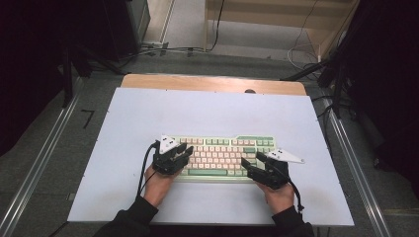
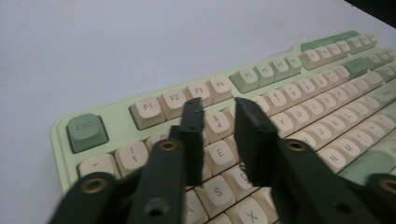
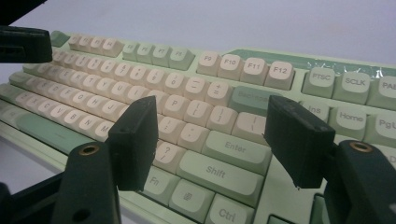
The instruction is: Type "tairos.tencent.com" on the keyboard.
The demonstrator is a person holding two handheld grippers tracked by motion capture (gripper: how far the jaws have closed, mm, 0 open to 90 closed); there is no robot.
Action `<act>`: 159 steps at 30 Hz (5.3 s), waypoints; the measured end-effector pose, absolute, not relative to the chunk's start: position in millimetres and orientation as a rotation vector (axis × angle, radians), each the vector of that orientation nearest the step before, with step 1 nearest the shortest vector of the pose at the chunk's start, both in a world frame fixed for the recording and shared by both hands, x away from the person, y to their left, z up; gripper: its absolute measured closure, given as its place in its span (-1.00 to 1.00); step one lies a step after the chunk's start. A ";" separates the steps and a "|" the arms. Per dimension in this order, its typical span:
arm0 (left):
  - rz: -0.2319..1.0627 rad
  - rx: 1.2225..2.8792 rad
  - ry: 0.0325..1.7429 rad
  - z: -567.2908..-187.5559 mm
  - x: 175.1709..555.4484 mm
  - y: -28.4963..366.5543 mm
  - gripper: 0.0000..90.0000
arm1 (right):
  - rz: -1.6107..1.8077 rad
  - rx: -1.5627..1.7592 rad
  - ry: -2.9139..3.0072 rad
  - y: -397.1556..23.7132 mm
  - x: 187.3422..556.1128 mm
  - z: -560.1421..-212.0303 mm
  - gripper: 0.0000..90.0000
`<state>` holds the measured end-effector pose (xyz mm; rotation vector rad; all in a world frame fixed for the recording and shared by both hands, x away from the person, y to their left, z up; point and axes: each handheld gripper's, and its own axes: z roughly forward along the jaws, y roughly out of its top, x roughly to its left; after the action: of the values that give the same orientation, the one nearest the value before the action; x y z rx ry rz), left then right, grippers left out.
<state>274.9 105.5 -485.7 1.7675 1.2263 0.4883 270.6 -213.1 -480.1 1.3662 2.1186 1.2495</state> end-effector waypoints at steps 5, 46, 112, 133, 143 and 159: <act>0.457 1.825 1.228 -488.4 280.2 102.2 1.00 | 1.243 1.379 2.109 -216.2 268.6 -480.3 -0.26; 0.524 1.701 1.243 -484.8 259.2 123.0 -0.13 | 1.257 1.256 2.208 -194.5 274.2 -483.3 0.38; 0.606 1.637 1.377 -488.7 225.5 160.2 -0.13 | 1.267 1.049 2.437 -126.8 284.1 -492.2 0.19; 0.560 1.704 1.299 -488.0 244.8 137.4 0.38 | 1.243 1.159 2.325 -154.8 279.8 -488.2 -0.36; 0.488 1.760 1.239 -487.3 261.2 120.0 1.00 | 1.219 1.221 2.270 -174.7 273.5 -488.1 -0.34; 0.439 1.839 1.173 -489.5 282.0 88.9 1.00 | 1.183 1.326 2.179 -205.1 260.5 -488.3 -0.33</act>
<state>282.0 88.9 -489.5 1.8386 1.1734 0.4390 260.5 -205.1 -488.3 1.3256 2.1788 1.1828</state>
